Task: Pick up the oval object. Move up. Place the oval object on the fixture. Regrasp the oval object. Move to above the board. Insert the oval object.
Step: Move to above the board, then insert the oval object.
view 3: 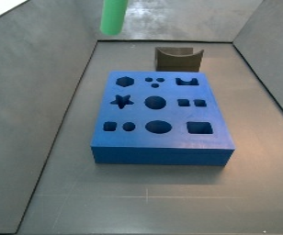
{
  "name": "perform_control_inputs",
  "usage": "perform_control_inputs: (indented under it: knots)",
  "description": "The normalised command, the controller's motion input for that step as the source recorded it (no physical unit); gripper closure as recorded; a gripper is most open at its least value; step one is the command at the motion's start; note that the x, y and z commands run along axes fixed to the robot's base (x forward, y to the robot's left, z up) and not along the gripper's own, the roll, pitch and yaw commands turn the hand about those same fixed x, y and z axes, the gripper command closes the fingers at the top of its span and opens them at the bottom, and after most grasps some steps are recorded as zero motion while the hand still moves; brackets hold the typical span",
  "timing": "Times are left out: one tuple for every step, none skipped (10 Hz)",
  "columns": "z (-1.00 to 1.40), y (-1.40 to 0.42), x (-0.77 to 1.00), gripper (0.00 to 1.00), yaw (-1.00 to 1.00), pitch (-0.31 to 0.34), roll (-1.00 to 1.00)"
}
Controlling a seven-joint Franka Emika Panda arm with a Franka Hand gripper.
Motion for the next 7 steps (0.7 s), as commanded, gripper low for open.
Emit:
perform_control_inputs:
  knots:
    - [0.00, 0.00, -0.08, 1.00, 1.00, -0.523, -0.28]
    - [-0.01, 0.01, -0.06, 1.00, 1.00, -0.578, -0.24]
    - [0.00, 0.01, -0.06, 1.00, 1.00, -0.622, -0.21]
    - [0.00, 0.01, -0.06, 1.00, 0.75, -0.520, -0.14]
    - [-0.01, 0.01, -0.05, 1.00, 0.49, -0.382, -0.08]
    - [0.00, 0.01, -0.04, 1.00, 0.23, -0.211, -0.04]
    - [-0.01, -0.06, 0.00, 1.00, 0.01, -0.006, 0.00]
